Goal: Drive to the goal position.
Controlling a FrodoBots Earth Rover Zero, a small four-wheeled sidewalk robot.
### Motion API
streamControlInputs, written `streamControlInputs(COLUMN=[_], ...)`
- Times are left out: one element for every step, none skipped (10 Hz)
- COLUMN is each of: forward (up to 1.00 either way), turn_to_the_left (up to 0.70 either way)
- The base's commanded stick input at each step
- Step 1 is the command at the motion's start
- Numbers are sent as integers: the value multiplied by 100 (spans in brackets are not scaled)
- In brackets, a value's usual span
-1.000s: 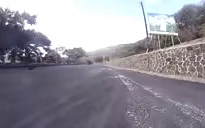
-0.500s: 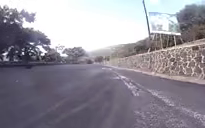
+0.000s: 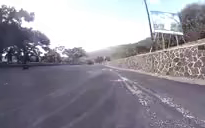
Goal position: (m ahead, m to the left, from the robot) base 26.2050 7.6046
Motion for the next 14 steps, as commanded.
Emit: streamControlInputs(forward=[70,70,70,70,70,70,70,70,70,70,70,70,70,70], turn_to_the_left=[0,0,0,0,0,0,0,0,0,0,0,0,0,0])
